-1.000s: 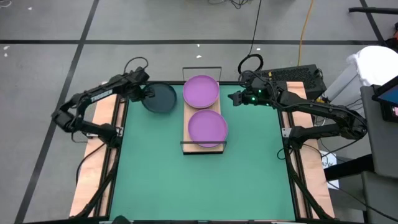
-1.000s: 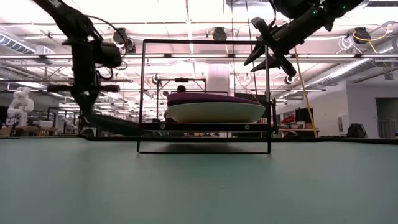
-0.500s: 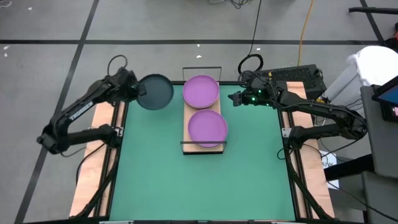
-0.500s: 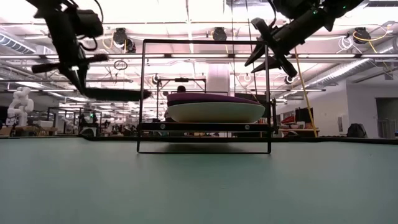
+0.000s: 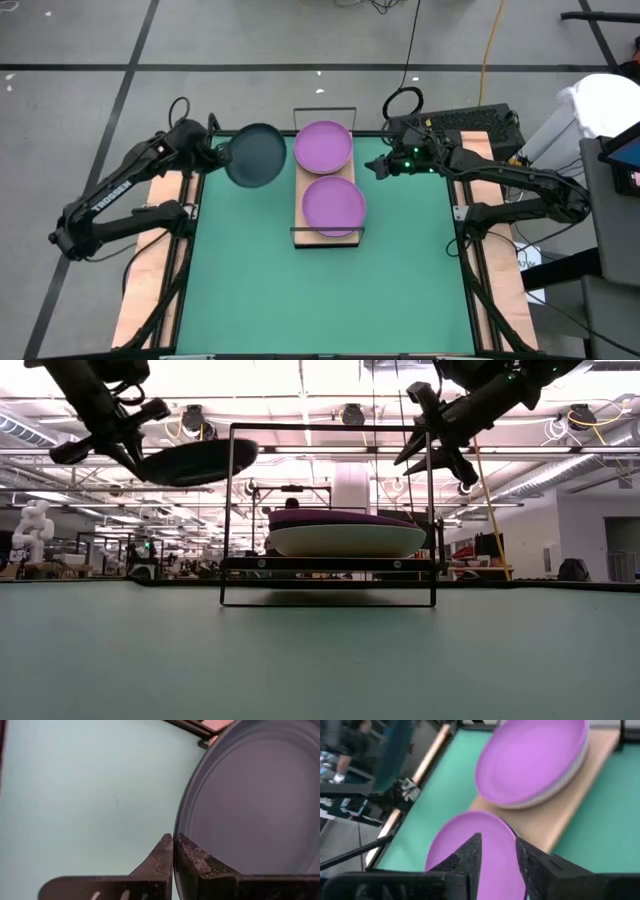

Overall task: Place and stack plates onto a shelf
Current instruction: Stack the black plate on top of the bottom purple plate on the shelf

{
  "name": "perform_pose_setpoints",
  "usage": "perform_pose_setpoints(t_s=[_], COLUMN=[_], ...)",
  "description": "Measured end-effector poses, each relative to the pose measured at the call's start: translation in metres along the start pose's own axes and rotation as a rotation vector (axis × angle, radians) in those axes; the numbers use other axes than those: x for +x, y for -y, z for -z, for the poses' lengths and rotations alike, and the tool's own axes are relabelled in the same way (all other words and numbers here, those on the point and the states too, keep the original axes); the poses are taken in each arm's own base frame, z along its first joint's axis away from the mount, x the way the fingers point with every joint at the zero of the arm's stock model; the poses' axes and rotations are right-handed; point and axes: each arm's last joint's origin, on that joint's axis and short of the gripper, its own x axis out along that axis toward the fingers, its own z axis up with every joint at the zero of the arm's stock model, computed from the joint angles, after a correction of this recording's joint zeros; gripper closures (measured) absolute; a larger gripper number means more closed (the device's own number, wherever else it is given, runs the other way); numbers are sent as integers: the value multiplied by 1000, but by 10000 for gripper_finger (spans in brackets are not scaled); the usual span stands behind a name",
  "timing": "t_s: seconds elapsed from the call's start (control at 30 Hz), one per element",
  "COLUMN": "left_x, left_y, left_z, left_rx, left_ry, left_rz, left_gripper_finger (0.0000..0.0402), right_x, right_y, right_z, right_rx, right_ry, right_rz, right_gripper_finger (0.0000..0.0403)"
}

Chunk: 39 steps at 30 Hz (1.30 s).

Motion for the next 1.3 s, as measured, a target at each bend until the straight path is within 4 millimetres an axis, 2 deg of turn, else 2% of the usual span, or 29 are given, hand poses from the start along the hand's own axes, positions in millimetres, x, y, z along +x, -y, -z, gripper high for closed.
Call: perform_pose_setpoints(t_s=[0.3,0.43,0.57,0.83,0.97,1.1,1.3], left_x=[-3,-3,-3,-4,-4,-4,-4], left_y=[12,18,22,25,26,26,26], left_z=[8,9,11,15,16,16,16], left_rx=[6,11,19,26,31,24,14], left_ry=[-4,1,-3,-23,-28,-29,-29], left_rz=[101,150,181,200,202,202,202], left_gripper_finger=[393,393,393,393,393,393,393], right_x=[6,10,17,31,33,33,33], right_y=[10,17,27,27,30,31,29], right_z=[20,30,49,82,97,105,106], right_rx=[37,69,135,224,256,265,259], right_ry=[-142,-203,-243,-208,-238,-254,-236], right_rz=[167,235,261,112,113,124,113], right_gripper_finger=[398,394,401,402,402,403,403])
